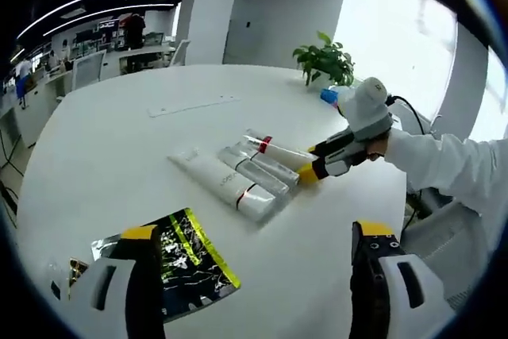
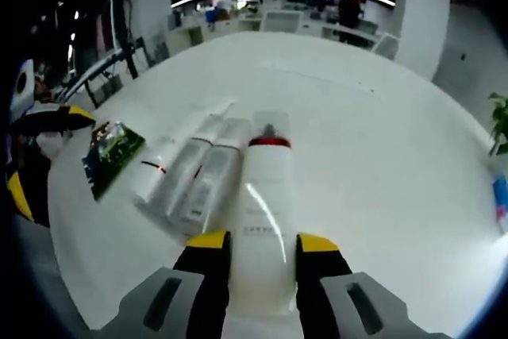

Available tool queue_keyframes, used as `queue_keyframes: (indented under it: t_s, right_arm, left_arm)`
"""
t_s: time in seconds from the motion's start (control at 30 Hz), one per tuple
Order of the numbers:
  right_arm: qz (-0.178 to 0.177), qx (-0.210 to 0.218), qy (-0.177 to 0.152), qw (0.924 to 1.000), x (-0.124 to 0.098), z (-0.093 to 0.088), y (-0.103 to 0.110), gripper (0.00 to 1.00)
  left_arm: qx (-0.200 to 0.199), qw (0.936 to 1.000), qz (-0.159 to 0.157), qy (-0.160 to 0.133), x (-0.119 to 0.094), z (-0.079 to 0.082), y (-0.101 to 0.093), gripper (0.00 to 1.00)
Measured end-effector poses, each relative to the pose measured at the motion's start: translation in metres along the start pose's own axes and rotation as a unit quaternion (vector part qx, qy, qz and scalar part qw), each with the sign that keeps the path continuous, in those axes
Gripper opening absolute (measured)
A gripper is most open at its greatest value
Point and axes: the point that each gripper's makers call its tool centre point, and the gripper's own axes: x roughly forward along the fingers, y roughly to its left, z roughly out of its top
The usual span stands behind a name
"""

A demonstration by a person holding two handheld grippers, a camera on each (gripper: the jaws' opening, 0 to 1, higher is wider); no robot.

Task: Arrange the skincare products in the storage area until every visible bottle or jar stands upright without overlapping.

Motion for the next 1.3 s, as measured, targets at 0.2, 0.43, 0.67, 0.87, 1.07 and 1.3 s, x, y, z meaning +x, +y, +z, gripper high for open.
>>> queue_keyframes:
  t_s: [0.2, 0.43, 0.67, 0.87, 1.07, 1.3]
  right_arm:
    - [0.015, 0.041, 0.003, 0.9991, -0.004, -0.004, 0.001, 0.24]
    - [0.028, 0.065, -0.002, 0.9975, -0.007, -0.006, 0.002, 0.24]
    - [0.055, 0.120, -0.015, 0.9912, -0.013, -0.009, 0.008, 0.24]
    - [0.070, 0.157, -0.028, 0.9847, -0.014, -0.008, 0.008, 0.24]
    - [0.082, 0.189, -0.032, 0.9780, -0.021, -0.012, 0.015, 0.24]
    - [0.116, 0.264, -0.038, 0.9567, -0.027, -0.014, 0.016, 0.23]
  left_arm:
    - [-0.021, 0.9997, -0.013, -0.008, 0.002, 0.001, -0.003, 0.96]
    - [-0.039, 0.9989, -0.023, -0.009, 0.004, 0.002, -0.006, 0.99]
    - [-0.060, 0.9974, -0.039, -0.011, 0.008, 0.001, -0.010, 0.99]
    - [-0.065, 0.9966, -0.046, -0.024, 0.014, 0.007, -0.013, 0.99]
    - [-0.064, 0.9958, -0.058, -0.029, 0.017, 0.010, -0.019, 0.99]
    - [-0.081, 0.9940, -0.069, -0.025, 0.024, 0.011, -0.026, 0.95]
